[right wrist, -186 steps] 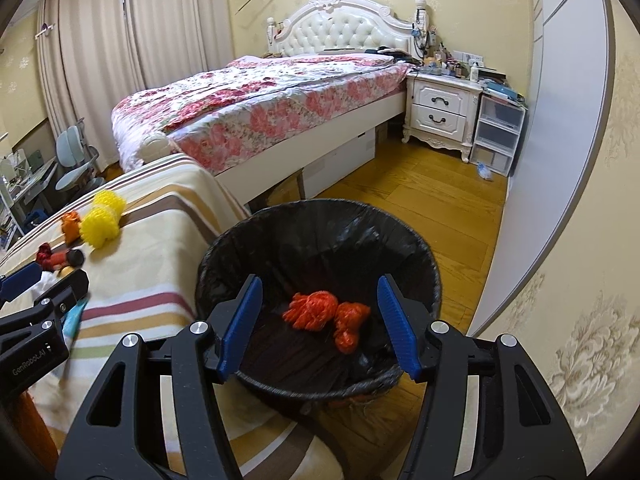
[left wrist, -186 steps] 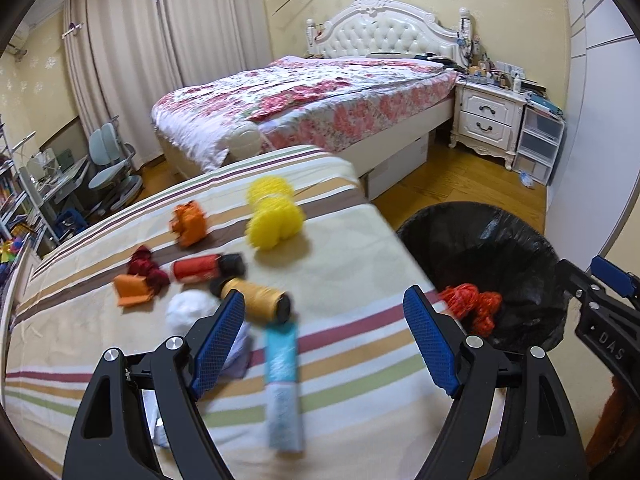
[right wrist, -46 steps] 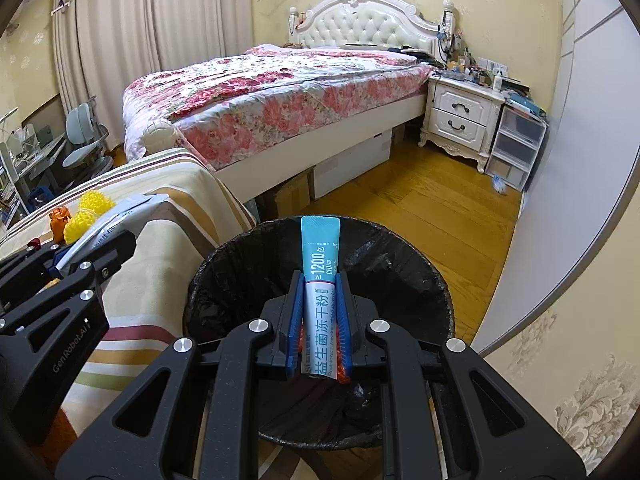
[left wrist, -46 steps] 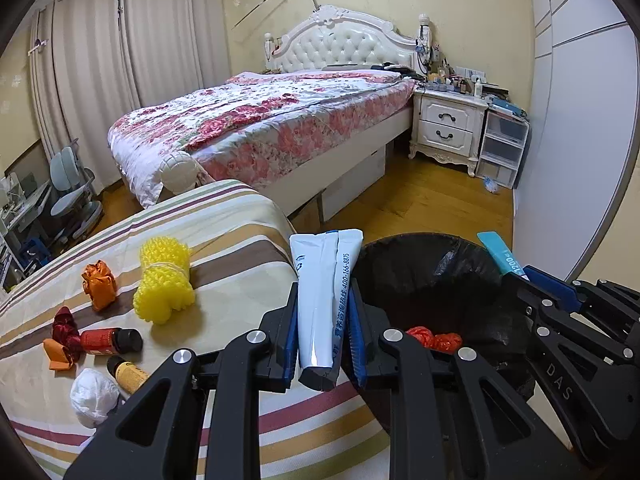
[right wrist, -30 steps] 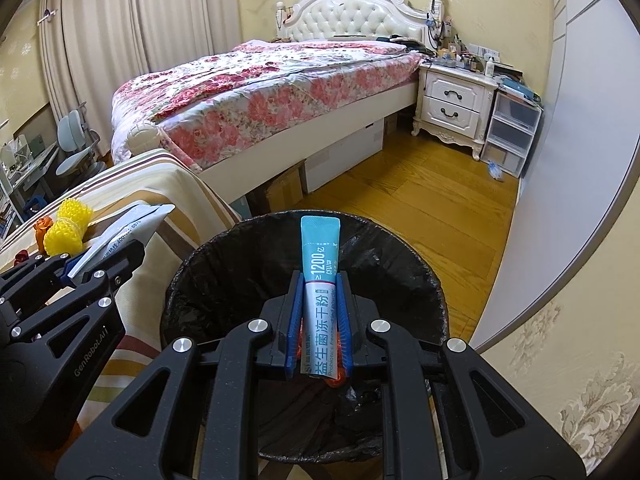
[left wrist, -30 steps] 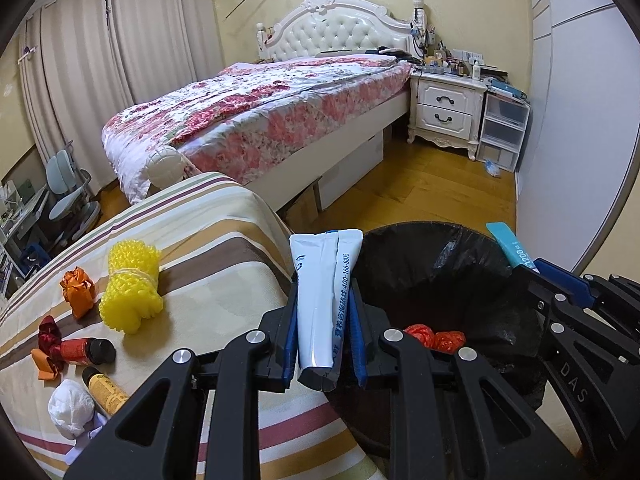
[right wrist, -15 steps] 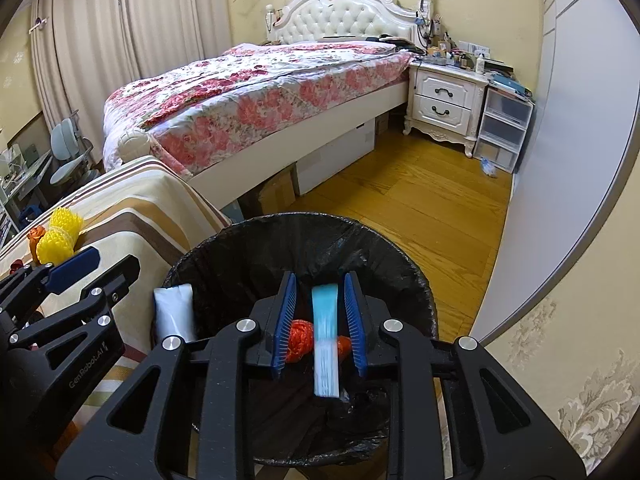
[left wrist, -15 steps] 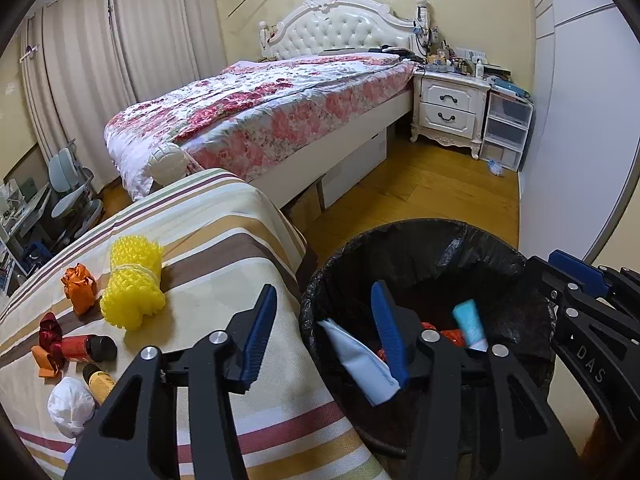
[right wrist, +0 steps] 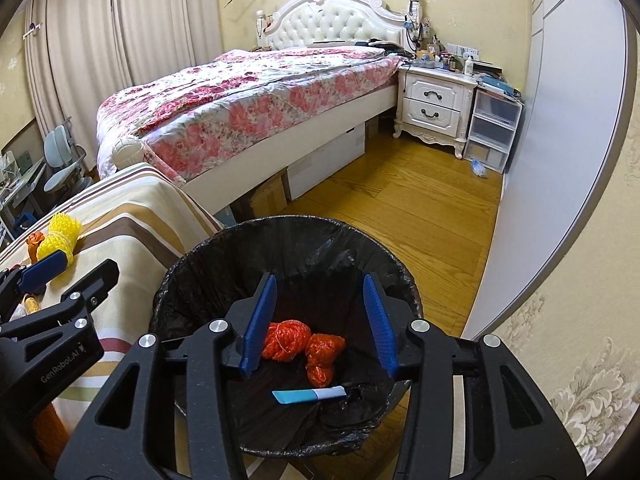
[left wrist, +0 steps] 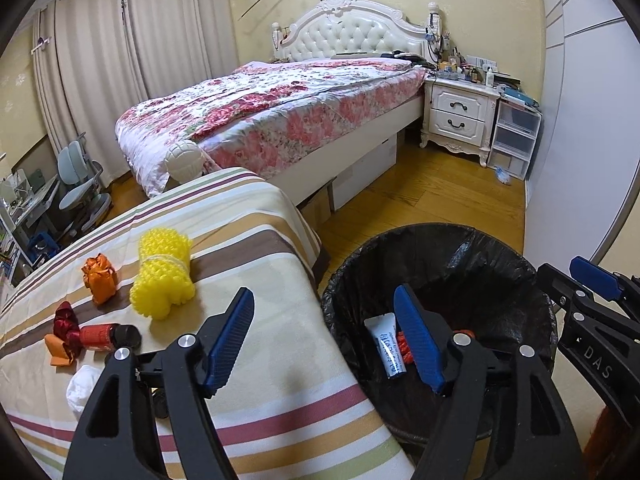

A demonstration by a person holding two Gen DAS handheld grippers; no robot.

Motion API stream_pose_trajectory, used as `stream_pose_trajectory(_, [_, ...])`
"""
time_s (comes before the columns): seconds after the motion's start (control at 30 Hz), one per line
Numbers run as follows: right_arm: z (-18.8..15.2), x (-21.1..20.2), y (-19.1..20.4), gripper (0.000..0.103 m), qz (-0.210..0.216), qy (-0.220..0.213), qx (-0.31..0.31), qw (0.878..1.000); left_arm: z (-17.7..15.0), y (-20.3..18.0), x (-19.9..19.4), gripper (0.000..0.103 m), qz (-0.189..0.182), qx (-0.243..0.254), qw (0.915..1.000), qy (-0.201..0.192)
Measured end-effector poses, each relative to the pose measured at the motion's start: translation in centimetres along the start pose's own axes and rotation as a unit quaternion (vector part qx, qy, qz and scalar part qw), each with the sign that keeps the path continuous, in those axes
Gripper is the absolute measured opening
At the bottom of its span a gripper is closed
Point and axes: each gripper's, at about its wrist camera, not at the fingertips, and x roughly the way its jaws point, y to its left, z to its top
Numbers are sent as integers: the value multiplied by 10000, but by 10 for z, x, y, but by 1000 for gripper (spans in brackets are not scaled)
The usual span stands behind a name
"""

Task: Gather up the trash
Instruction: 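Open both tools to drop the tubes into the bin, then grasp the white plastic bag ball with the left tool while the right tool withdraws from the bin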

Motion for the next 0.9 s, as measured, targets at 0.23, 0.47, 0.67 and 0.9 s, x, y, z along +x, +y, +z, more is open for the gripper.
stream_pose_trajectory(0.23, [-11,-8,12,46,102,87,-47,9999,-14,22,-16,71,145,-137,9998,94])
stream_pose_trajectory(0.47, [-19,-17,41,46,335,124,-230,9991,-29,59,-31,71,451,-378,9981,160])
stream_pose_trajectory(0.67, [-24,-25,77,46,621,133,-441,9970,-43,100,-44,71,751,-710,9944,204])
stream_pose_trajectory(0.9, [-28,-29,124,46,941,160,-801,9922,-60,146,-48,71,1014,-1011,9892,326])
